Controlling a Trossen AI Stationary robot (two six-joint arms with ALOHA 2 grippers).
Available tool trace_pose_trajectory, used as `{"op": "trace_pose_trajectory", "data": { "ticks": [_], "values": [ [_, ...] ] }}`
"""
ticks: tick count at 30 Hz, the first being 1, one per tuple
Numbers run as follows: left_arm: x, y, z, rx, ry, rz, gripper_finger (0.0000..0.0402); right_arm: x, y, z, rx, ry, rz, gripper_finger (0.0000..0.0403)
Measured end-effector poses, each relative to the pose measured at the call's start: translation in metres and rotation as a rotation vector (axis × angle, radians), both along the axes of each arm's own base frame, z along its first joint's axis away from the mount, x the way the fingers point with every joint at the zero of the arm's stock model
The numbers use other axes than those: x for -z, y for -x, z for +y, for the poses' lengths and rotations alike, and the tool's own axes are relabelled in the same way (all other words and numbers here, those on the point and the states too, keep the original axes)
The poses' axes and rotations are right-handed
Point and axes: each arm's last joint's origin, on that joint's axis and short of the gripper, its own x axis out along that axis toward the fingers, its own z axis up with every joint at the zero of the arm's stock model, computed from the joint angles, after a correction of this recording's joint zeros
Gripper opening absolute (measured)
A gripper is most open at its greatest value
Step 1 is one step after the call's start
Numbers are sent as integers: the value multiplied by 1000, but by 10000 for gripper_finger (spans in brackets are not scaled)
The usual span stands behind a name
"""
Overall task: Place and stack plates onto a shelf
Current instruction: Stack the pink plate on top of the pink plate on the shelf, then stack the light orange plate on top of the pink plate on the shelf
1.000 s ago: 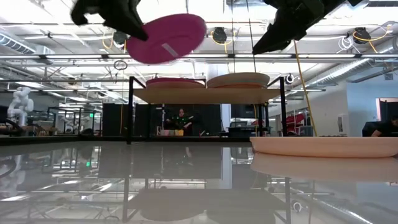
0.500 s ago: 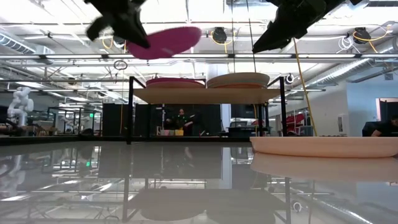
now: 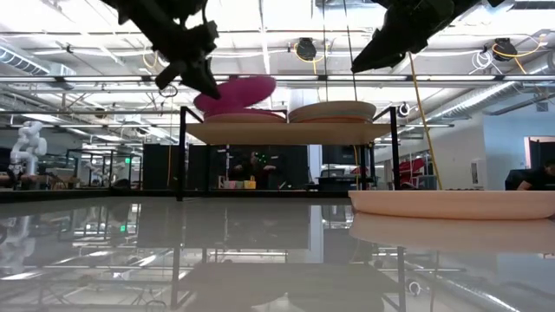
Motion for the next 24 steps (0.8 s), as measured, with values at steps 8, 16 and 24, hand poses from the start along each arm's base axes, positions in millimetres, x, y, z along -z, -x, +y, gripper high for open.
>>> {"op": "trace_pose_trajectory", "data": {
  "ticks": [8, 16, 24],
  "values": [
    [13, -3, 10, -6, 69, 37, 38, 0, 0, 0, 2, -4, 0, 148],
    [13, -5, 12, -45, 62, 21, 80, 0, 0, 1, -1, -5, 0, 148],
    [5, -4, 2, -91, 6, 4, 165, 1, 1, 1, -5, -15, 12, 148]
  ]
}}
